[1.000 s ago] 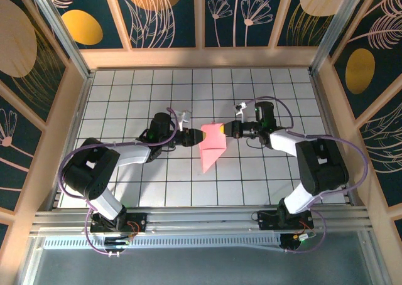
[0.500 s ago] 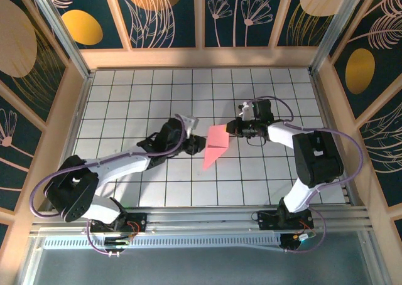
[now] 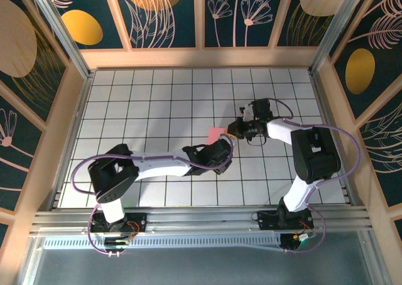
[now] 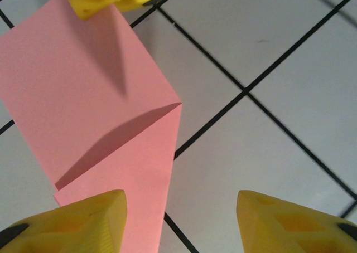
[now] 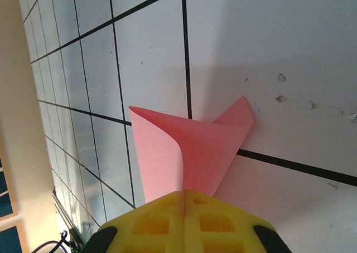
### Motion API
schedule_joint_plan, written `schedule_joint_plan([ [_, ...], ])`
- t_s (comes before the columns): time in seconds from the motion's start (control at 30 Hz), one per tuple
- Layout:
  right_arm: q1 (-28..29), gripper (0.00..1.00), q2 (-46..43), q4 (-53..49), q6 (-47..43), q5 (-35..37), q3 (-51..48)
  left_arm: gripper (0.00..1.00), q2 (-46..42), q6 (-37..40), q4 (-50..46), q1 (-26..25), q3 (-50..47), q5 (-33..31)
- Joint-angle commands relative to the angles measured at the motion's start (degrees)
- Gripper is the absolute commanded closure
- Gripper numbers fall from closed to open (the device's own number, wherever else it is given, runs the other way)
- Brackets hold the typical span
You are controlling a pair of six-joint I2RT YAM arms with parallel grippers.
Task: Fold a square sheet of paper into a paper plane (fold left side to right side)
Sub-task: Fold the wing for the fifth time at the center of the table.
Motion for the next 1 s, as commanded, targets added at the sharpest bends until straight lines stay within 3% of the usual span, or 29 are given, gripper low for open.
schedule_joint_plan([
  [0.0, -0.3, 1.0, 0.5, -0.8, 1.1, 0.2, 1.1, 0.44, 2.6, 1.1, -5.3, -0.2, 2.9, -7.1],
  [0.23, -0.3, 1.0, 1.3, -0.5, 1.3, 0.0, 1.2, 0.46, 6.0, 0.9, -7.3, -0.2, 5.3, -10.0],
  [0.87, -0.7, 1.0, 1.7, -0.8, 0.7, 1.3, 1.2, 0.97, 6.9, -0.9, -6.6, -0.2, 4.9, -10.2],
  [0.97, -2.3, 0.85, -0.9, -1.3, -0.1, 3.4, 0.5, 1.0, 6.5, -1.7, -6.3, -0.1, 4.8, -10.2],
])
